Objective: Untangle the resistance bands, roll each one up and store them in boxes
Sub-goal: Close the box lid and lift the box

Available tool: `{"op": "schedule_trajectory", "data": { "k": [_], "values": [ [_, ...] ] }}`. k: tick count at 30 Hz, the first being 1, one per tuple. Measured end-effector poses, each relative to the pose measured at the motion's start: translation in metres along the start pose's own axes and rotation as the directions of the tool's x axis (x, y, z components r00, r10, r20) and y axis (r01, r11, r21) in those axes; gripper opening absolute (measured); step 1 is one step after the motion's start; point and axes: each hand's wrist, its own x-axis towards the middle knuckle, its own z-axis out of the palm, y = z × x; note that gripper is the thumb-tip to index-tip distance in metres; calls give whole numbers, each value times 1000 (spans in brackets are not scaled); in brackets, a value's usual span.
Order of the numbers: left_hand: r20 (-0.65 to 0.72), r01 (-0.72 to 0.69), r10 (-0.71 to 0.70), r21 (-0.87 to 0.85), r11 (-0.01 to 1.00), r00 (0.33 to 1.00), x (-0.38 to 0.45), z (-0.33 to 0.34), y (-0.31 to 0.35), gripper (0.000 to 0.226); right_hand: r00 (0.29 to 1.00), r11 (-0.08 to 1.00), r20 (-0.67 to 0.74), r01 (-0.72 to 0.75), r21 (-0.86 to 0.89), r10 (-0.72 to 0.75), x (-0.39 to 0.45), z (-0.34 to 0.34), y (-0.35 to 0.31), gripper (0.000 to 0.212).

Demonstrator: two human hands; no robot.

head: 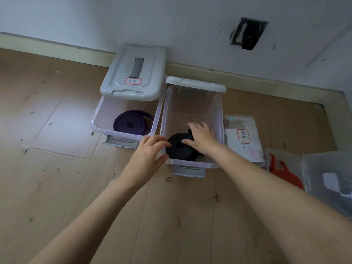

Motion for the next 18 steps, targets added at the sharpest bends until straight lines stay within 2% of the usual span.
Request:
{"op": "schedule_trajectory", "data": {
  "k": [3,6,9,13,15,16,18],
  "values": [
    [6,-1,1,-1,1000,1000,1,-1,2,37,998,998,68,-9,-65,13,-3,0,0,61],
    [-15,5,-5,-8,1000,1000,2,-5,2,37,1000,1000,-27,9,-26,-9,-12,-8,-5,52],
    [-89,57,-64,-83,995,994,12,-16,3,33,969,977,-246,62,205,-10,-31,-25,-5,39],
    [-147,119,-140,-142,983,979,50,-29,7,32,808,899,-568,125,419,153,-53,-60,8,14],
    [-164,167,-206,-224,960,965,79,-33,11,37,740,808,-574,68,585,352,-40,-80,20,12],
    [-157,201,-251,-278,939,955,94,-34,13,40,736,718,-500,28,695,456,-26,-90,26,19],
    [-111,257,-315,-363,896,943,122,-31,14,46,804,402,-223,-22,916,552,6,-106,32,37]
  ]
}}
